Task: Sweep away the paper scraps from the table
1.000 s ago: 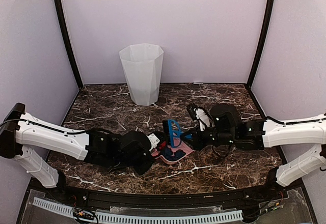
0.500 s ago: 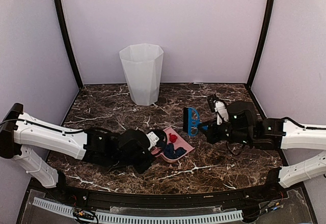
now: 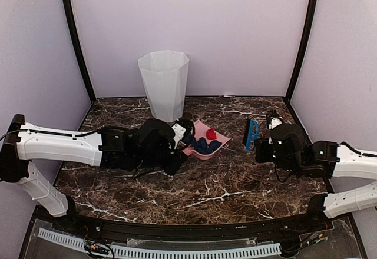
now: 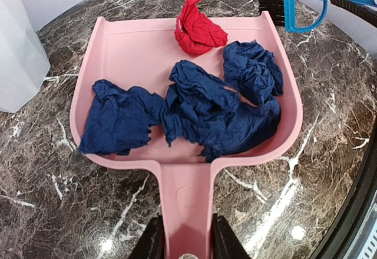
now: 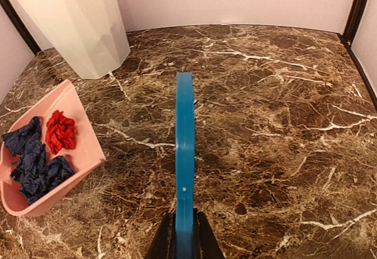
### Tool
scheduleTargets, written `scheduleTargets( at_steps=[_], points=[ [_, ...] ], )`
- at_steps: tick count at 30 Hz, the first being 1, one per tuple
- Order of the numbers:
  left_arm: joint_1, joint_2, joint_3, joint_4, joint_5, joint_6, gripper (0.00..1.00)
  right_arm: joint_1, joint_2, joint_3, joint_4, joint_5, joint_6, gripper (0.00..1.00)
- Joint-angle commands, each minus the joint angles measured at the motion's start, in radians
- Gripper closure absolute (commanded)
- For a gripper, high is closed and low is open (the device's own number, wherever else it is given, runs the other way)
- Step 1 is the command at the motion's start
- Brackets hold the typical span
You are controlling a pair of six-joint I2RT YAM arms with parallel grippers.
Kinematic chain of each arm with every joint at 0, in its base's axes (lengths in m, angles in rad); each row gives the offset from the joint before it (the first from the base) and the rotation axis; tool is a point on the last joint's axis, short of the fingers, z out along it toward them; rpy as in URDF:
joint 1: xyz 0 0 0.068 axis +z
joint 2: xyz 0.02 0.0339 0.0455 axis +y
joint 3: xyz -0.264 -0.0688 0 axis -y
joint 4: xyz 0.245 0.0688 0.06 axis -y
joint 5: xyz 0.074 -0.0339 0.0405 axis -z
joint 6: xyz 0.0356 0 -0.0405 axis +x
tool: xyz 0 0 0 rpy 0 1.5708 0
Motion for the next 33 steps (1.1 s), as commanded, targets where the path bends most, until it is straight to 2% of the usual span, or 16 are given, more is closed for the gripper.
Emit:
scheduleTargets(
  at_steps=[1,13,33],
  points=[
    [0.031,0.001,0.058,0.015,0.018,0.011,1.00,-0.019,-0.045,-0.025,-0.010,0.084,0.054,1.00],
    [0.115,0.070,0.302,-0.052,0.053,0.064,1.00,-0.035,-0.070,-0.061,0.025,0.048,0.057,1.00],
    [0.320,0.189,0.670,-0.128,0.266,0.084,1.00,-0.035,-0.020,-0.073,0.099,-0.015,0.052,1.00]
  ],
)
